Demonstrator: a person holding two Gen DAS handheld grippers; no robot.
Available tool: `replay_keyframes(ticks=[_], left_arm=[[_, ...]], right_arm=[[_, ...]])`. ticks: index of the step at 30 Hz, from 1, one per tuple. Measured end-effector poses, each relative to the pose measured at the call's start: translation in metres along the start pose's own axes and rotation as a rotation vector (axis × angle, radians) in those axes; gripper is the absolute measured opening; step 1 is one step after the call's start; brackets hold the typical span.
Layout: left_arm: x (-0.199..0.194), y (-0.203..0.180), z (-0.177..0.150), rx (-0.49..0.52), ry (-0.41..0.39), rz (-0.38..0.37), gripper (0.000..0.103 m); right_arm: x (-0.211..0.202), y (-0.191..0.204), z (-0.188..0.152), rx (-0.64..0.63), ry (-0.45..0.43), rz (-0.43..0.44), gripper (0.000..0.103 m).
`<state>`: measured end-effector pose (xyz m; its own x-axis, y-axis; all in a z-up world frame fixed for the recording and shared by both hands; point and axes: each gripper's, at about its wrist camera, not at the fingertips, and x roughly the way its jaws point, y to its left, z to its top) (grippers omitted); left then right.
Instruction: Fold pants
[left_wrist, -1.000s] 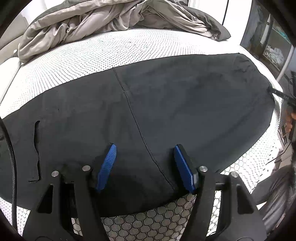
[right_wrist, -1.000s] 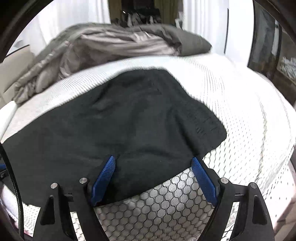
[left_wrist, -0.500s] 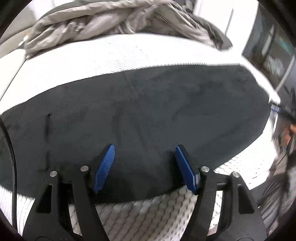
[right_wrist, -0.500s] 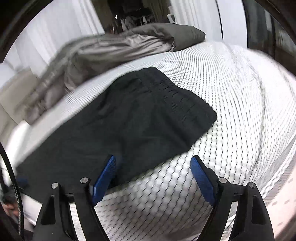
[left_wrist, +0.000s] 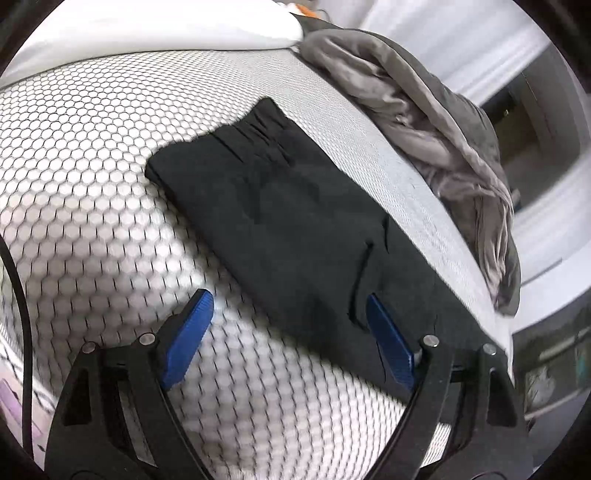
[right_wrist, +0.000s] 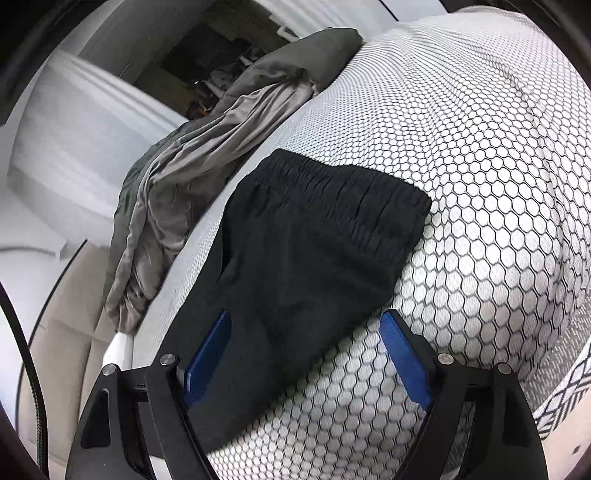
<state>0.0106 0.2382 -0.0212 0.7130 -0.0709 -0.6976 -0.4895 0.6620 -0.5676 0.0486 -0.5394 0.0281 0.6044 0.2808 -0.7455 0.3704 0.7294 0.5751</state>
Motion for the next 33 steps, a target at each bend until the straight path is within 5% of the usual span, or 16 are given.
replay_keyframes(ticks=[3,5,7,11,18,20,23,25,28,30,33], left_arm=[[0.012,-0.001,0.015,-0.031,-0.025,0.034,0.079],[0.020,-0.004,0.024,-0.039,-0.035,0.082,0.031],[0.031,-0.009,0.038,-0.033,-0.028,0.095,0.007],[0.038,-0.016,0.059,-0.012,-0.065,0.096,0.006],[0.049,-0.026,0.070,0.001,-0.064,0.136,0.006],[0.050,-0.022,0.070,-0.013,-0.055,0.121,0.006],[0.044,-0.013,0.065,-0.018,-0.049,0.103,0.006],[0.042,-0.006,0.064,-0.015,-0.040,0.102,0.009],[0.046,0.005,0.066,-0.041,0.002,0.087,0.012],[0.044,0.009,0.066,-0.039,0.016,0.072,0.014],[0.032,0.013,0.066,-0.038,0.012,0.065,0.018]], right_arm=[[0.003,0.000,0.006,0.030,-0.007,-0.001,0.085],[0.004,0.001,0.007,0.027,-0.009,-0.010,0.084],[0.012,0.007,0.009,0.013,-0.008,-0.023,0.084],[0.030,0.020,0.018,-0.010,-0.012,-0.038,0.085],[0.049,-0.003,0.033,0.146,-0.061,0.042,0.080],[0.057,-0.006,0.038,0.173,-0.089,-0.016,0.043],[0.053,-0.005,0.041,0.217,-0.105,0.040,0.023],[0.039,0.009,0.043,0.168,-0.139,0.082,0.022],[0.035,0.018,0.044,0.090,-0.148,0.026,0.025],[0.052,-0.011,0.043,0.225,-0.065,-0.029,0.036],[0.048,-0.034,0.040,0.377,-0.084,0.102,0.038]])
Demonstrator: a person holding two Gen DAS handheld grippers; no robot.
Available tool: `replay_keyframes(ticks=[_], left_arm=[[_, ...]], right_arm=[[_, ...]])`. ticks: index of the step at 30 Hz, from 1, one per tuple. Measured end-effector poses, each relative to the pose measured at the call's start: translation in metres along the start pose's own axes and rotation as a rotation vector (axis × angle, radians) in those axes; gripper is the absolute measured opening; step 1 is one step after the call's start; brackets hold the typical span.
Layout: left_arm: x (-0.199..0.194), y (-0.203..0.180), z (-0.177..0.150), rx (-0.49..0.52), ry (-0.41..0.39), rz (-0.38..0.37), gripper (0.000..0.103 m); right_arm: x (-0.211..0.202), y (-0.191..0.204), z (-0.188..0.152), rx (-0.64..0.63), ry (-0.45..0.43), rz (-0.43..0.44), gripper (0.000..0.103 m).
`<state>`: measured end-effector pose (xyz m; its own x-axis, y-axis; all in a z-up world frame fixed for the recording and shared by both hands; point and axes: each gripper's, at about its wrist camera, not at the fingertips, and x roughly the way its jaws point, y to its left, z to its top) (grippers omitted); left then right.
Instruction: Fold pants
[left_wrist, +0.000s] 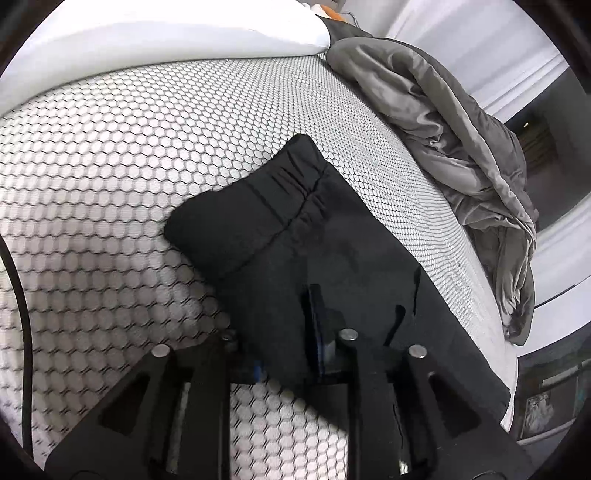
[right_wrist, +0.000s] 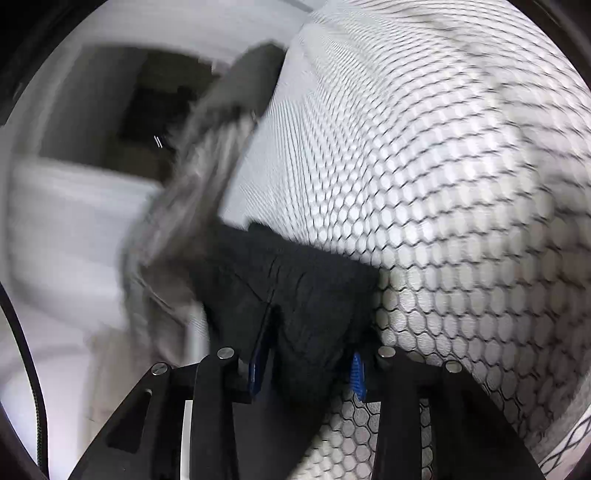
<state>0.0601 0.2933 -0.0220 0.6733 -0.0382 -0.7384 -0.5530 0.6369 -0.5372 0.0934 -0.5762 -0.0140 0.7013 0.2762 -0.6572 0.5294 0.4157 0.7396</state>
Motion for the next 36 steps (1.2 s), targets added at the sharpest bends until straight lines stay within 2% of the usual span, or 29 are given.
replay_keyframes(ticks=[1,3,4,5,8,10,12,15,16,18,20,24,26,28,30,36], left_arm=[[-0.005,0.001,-0.001,-0.003,-0.006,-0.008,0.020],[-0.018,0.000,-0.004,0.002,-0.025,-0.014,0.035],[-0.026,-0.004,-0.007,0.017,-0.045,-0.019,0.050],[-0.033,-0.008,-0.009,0.030,-0.065,-0.023,0.063],[-0.053,-0.032,-0.020,0.102,-0.127,-0.044,0.081],[-0.060,-0.057,-0.028,0.164,-0.142,-0.060,0.082],[-0.062,-0.089,-0.039,0.250,-0.152,-0.072,0.085],[-0.054,-0.133,-0.055,0.363,-0.128,-0.124,0.095],[-0.046,-0.150,-0.062,0.396,-0.111,-0.135,0.103],[-0.029,-0.178,-0.075,0.441,-0.077,-0.128,0.102],[-0.007,-0.202,-0.095,0.510,-0.026,-0.135,0.102],[0.024,-0.231,-0.140,0.617,0.089,-0.162,0.102],[0.030,-0.237,-0.156,0.650,0.107,-0.156,0.102],[0.034,-0.244,-0.169,0.685,0.106,-0.118,0.102],[0.035,-0.246,-0.181,0.703,0.116,-0.117,0.102],[0.050,-0.255,-0.207,0.813,0.155,-0.061,0.102]], right_arm=[[-0.006,0.001,0.000,0.015,-0.015,0.006,0.043],[-0.018,0.006,-0.001,0.003,-0.059,-0.007,0.053],[-0.022,0.008,-0.002,-0.007,-0.079,-0.020,0.058],[-0.025,0.010,-0.002,-0.022,-0.095,-0.038,0.059],[-0.022,0.010,-0.002,-0.023,-0.084,-0.044,0.063],[-0.019,-0.001,-0.001,0.016,-0.051,-0.011,0.063],[-0.017,-0.004,0.002,0.039,-0.053,-0.015,0.062],[-0.031,0.006,0.004,0.007,-0.119,-0.056,0.061],[-0.037,0.011,0.002,-0.016,-0.148,-0.072,0.061],[-0.049,0.021,0.001,-0.064,-0.190,-0.079,0.062],[-0.052,0.032,-0.003,-0.120,-0.200,-0.078,0.072],[-0.040,0.057,-0.010,-0.250,-0.175,-0.111,0.076],[-0.031,0.068,-0.017,-0.317,-0.150,-0.124,0.084],[-0.020,0.081,-0.026,-0.414,-0.132,-0.172,0.084],[-0.008,0.091,-0.035,-0.494,-0.114,-0.202,0.085],[0.027,0.111,-0.051,-0.630,-0.050,-0.252,0.086]])
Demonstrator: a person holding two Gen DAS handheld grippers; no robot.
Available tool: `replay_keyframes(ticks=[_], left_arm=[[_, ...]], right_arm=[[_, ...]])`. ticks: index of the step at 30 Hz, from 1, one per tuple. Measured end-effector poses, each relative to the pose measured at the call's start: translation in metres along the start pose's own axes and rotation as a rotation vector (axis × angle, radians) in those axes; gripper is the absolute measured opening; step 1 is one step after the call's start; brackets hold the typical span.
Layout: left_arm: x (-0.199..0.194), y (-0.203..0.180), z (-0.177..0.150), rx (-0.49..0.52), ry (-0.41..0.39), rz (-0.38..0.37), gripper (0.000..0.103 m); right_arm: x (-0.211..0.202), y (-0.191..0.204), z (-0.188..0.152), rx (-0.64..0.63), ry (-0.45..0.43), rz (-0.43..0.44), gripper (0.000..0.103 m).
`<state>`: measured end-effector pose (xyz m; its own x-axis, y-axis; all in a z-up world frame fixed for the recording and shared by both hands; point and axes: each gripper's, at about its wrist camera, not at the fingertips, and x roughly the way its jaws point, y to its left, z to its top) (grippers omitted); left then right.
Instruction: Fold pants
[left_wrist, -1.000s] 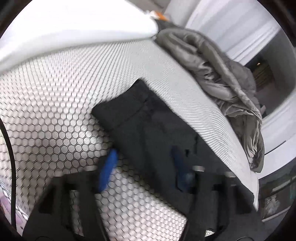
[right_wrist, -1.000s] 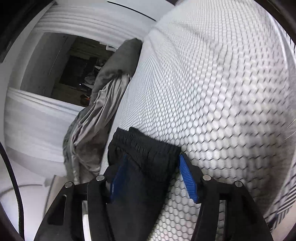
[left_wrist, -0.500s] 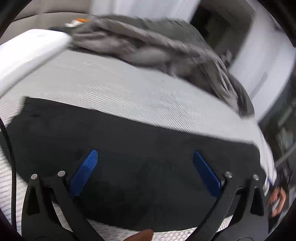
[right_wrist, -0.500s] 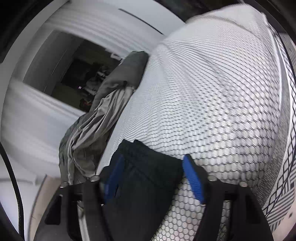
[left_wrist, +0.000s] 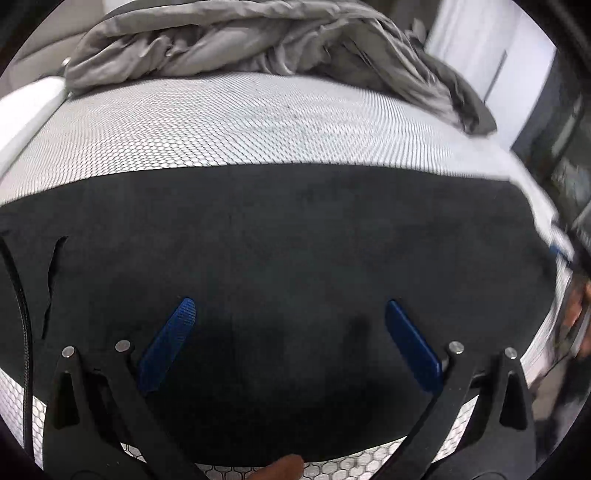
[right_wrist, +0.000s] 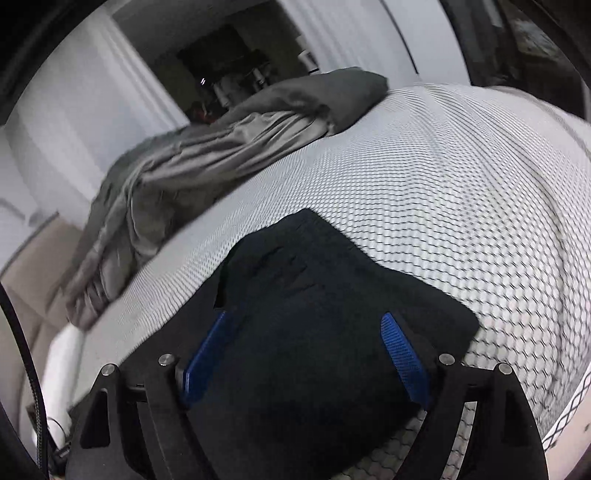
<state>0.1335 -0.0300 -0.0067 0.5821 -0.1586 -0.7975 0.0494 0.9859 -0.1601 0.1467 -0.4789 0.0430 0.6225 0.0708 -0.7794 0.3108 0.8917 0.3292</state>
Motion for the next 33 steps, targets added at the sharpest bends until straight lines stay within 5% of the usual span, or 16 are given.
replay_keyframes(ticks=[8,15,16,17,20,24,26,29,33], left_arm=[[0.011,-0.015,-0.017,0.118,0.035,0.050,0.102],[0.019,-0.011,-0.012,0.109,0.038,0.048,0.102],[0.020,-0.011,-0.013,0.113,0.039,0.050,0.102],[0.020,-0.011,-0.012,0.115,0.039,0.051,0.102],[0.021,-0.013,-0.012,0.118,0.038,0.057,0.102],[0.022,-0.014,-0.013,0.123,0.037,0.056,0.102],[0.023,-0.013,-0.013,0.120,0.039,0.055,0.102],[0.022,-0.014,-0.013,0.118,0.040,0.059,0.102],[0.017,-0.013,-0.011,0.109,0.040,0.044,0.102]], right_arm=[[0.060,0.050,0.055,-0.268,0.080,-0.109,0.090],[0.133,0.049,0.085,-0.313,0.232,-0.156,0.089],[0.135,0.045,0.083,-0.331,0.242,-0.164,0.079],[0.139,0.048,0.080,-0.375,0.249,-0.186,0.055],[0.128,0.059,0.077,-0.454,0.199,-0.168,0.045],[0.118,0.060,0.086,-0.437,0.118,-0.177,0.047],[0.141,0.051,0.087,-0.431,0.179,-0.250,0.062],[0.176,0.032,0.079,-0.377,0.317,-0.276,0.070],[0.138,0.043,0.083,-0.400,0.222,-0.325,0.074]])
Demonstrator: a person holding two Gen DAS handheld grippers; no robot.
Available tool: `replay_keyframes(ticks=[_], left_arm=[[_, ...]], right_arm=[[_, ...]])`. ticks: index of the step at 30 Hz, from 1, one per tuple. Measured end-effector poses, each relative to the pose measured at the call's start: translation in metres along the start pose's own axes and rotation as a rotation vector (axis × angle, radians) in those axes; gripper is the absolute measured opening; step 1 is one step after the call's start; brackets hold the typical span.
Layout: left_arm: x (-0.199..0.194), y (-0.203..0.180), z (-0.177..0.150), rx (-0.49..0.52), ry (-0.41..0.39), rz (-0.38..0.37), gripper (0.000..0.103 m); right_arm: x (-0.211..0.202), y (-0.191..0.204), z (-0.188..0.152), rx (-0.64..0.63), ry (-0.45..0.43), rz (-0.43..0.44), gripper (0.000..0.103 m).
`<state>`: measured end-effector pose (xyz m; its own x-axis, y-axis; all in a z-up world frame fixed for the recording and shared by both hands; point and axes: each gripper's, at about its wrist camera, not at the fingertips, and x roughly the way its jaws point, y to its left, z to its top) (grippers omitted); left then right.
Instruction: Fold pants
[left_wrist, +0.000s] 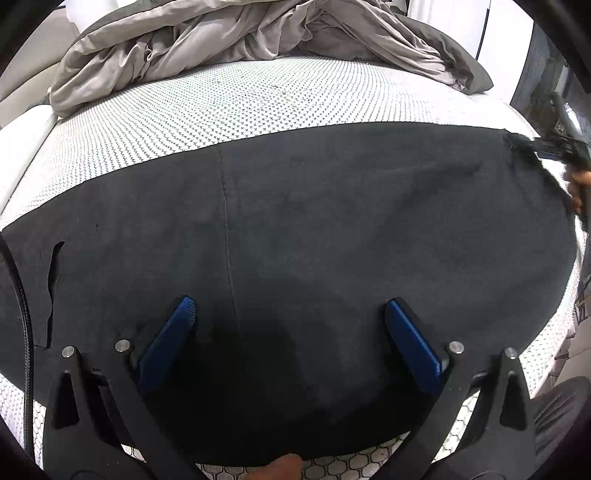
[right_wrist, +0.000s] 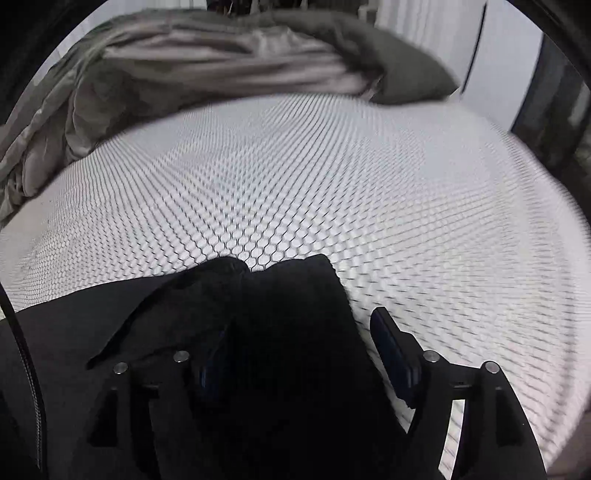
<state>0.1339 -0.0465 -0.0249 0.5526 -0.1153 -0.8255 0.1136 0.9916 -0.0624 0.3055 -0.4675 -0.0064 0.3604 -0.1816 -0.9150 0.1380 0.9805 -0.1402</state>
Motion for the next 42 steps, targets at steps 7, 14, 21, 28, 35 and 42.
replay_keyframes(ticks=[7,14,21,28,35,42], left_arm=[[-0.014,-0.029,-0.003,0.037,-0.011,-0.131,0.102],[-0.008,-0.051,-0.019,0.163,-0.002,-0.140,0.102],[-0.011,-0.036,-0.026,0.149,-0.011,-0.160,0.102],[-0.015,-0.040,-0.023,0.087,-0.029,-0.136,0.102],[-0.012,-0.084,-0.006,0.046,-0.040,-0.290,0.102],[0.005,-0.134,-0.019,0.204,-0.021,-0.131,0.102]], right_arm=[[-0.116,0.050,-0.080,-0.041,-0.210,0.163,0.095],[-0.097,0.162,-0.165,-0.337,-0.097,0.331,0.094],[-0.070,0.071,-0.168,-0.235,-0.136,-0.066,0.094],[-0.086,-0.041,-0.174,0.132,-0.176,0.127,0.095],[-0.104,-0.080,-0.211,0.513,-0.156,0.470,0.095],[-0.076,-0.088,-0.170,0.671,-0.202,0.560,0.086]])
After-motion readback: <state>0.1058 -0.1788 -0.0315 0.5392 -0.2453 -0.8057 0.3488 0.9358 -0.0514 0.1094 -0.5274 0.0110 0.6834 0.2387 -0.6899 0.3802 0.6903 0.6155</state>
